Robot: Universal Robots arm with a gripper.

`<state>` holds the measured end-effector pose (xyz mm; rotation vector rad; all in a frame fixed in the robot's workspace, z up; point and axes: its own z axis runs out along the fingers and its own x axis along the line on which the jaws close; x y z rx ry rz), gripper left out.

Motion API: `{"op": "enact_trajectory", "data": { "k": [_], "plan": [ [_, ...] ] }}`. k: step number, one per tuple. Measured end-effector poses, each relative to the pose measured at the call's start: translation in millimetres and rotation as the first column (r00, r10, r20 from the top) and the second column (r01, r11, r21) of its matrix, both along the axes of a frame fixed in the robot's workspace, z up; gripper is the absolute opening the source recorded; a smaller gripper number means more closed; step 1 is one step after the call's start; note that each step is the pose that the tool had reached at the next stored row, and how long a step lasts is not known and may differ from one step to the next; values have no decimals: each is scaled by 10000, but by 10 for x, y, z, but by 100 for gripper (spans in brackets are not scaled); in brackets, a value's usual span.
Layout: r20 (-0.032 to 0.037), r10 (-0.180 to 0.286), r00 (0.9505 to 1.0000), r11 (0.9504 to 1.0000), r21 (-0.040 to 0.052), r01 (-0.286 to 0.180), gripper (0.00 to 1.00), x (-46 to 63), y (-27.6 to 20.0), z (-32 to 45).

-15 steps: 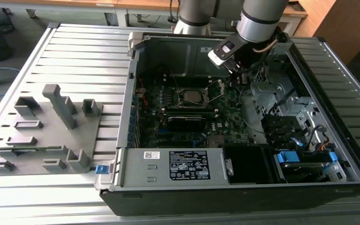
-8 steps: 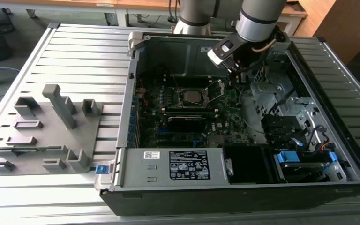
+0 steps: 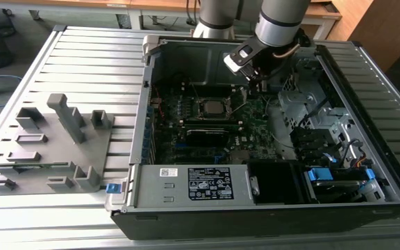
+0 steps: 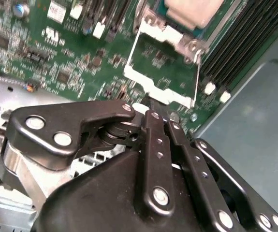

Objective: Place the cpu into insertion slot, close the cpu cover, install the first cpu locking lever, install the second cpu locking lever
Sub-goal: 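Close the cpu cover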

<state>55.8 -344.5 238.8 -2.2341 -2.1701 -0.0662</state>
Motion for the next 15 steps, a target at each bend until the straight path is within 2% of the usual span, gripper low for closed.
{"op": "enact_trajectory", "data": {
  "k": [9, 15],
  "plan": [
    [1, 0, 10000, 10000, 16, 0, 10, -369, 5, -32],
    [1, 0, 10000, 10000, 13, 0, 10, -575, 5, -54]
  ]
}}
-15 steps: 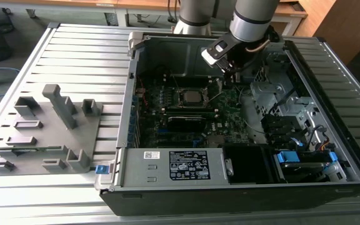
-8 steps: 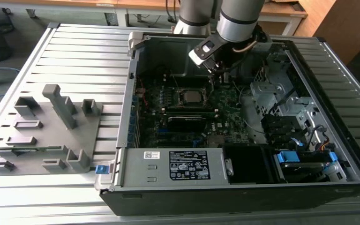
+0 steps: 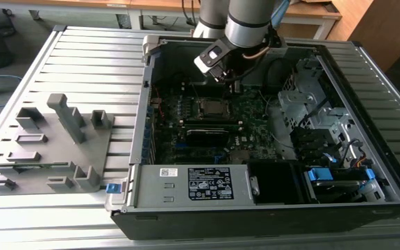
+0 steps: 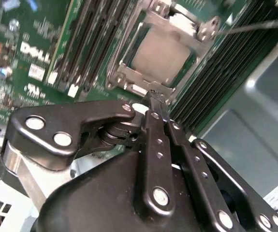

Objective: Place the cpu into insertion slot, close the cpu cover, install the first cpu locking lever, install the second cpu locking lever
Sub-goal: 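Close the cpu cover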

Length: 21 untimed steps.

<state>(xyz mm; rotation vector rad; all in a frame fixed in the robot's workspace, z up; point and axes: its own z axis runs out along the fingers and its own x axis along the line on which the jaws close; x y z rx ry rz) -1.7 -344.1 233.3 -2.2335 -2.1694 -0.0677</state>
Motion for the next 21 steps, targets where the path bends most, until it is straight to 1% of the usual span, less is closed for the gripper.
{"op": "enact_trajectory", "data": {
  "k": [2, 3, 6, 7, 9, 20, 21],
  "plan": [
    [0, -1, 10000, 10000, -1, 1, 10, -57, -1, -6],
    [0, -1, 10000, 10000, -2, 1, 10, -66, 0, -6],
    [0, 1, 10000, 10000, -1, -1, 10, -66, 0, -7],
    [0, 2, 10000, 10000, -24, -2, 10, -67, 4, -9],
    [0, 5, 10000, 10000, -36, -5, 10, -66, 3, -8],
    [-2, 6, 10000, 10000, -55, -6, 10, -66, 3, -8],
    [-38, 5, 10000, 10000, -54, -5, 10, -66, 4, -9]
  ]
}}
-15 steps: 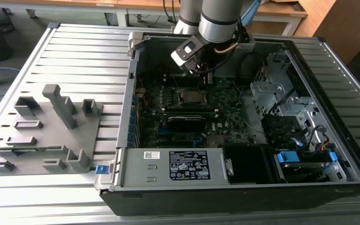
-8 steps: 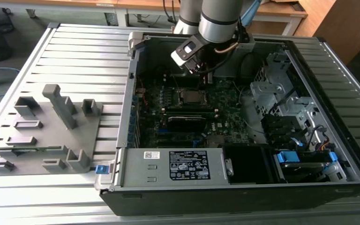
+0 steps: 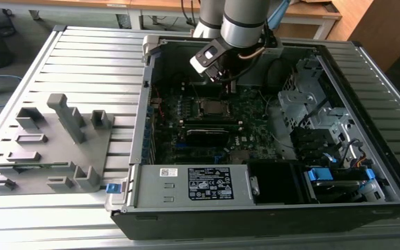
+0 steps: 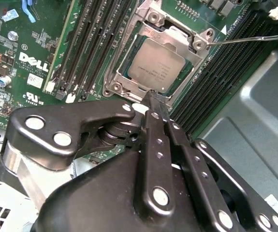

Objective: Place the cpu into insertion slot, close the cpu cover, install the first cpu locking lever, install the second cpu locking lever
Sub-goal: 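Close the cpu cover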

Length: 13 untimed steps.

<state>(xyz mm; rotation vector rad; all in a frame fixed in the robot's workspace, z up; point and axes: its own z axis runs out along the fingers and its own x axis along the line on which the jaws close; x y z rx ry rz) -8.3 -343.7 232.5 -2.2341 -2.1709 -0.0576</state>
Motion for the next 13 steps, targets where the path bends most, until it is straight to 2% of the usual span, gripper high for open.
{"op": "enact_trajectory", "data": {
  "k": [1, 3, 5, 11, 13],
  "plan": [
    [-96, -1, 10000, 10000, 2, 1, 10, 0, 0, -2],
    [-356, 1, 9994, 10000, 0, -1, 10, 0, -1, -4],
    [-396, -1, 9992, 10000, -3, 1, 10, 0, -1, -4],
    [-422, 6, 9991, 10000, -4, -6, 10, -1, -1, -5],
    [-421, 189, 9989, 9998, -3, -189, 10, -1, 0, -7]
  ]
}}
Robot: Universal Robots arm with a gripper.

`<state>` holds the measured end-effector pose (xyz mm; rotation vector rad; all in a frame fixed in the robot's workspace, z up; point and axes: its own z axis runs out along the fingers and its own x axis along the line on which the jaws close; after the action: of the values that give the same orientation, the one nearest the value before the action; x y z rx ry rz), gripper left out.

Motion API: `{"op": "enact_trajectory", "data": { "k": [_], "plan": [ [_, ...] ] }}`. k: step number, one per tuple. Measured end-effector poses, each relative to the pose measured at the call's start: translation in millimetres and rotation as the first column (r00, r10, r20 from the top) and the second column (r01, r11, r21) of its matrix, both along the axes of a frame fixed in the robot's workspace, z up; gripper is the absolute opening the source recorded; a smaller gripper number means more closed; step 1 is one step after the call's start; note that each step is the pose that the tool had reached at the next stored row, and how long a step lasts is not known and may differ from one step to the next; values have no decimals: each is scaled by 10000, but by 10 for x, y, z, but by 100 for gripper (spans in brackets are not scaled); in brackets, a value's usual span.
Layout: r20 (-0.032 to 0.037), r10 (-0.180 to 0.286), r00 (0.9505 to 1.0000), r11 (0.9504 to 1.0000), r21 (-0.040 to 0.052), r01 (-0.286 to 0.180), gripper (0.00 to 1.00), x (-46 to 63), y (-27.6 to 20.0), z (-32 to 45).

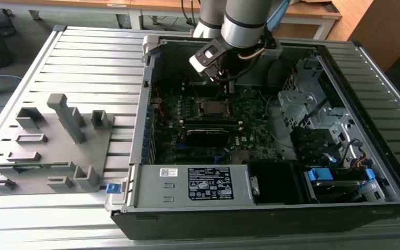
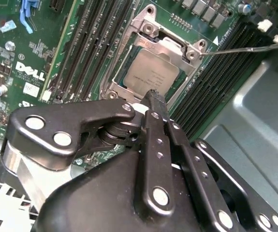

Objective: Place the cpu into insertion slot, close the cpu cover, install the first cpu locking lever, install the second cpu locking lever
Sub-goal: 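Close the cpu cover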

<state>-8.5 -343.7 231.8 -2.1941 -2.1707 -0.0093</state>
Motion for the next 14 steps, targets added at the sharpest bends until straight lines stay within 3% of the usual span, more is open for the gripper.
{"op": "enact_trajectory", "data": {
  "k": [3, 7, 10, 14],
  "plan": [
    [0, 536, 9986, 9986, -1, -536, 10, -1, 0, -5],
    [0, 1264, 9920, 9920, -1, -1264, 10, -1, 0, -14],
    [0, 1797, 9837, 9837, -1, -1797, 10, 0, 0, -21],
    [-1, 2516, 9678, 9678, -2, -2516, 10, 0, 0, -30]
  ]
}}
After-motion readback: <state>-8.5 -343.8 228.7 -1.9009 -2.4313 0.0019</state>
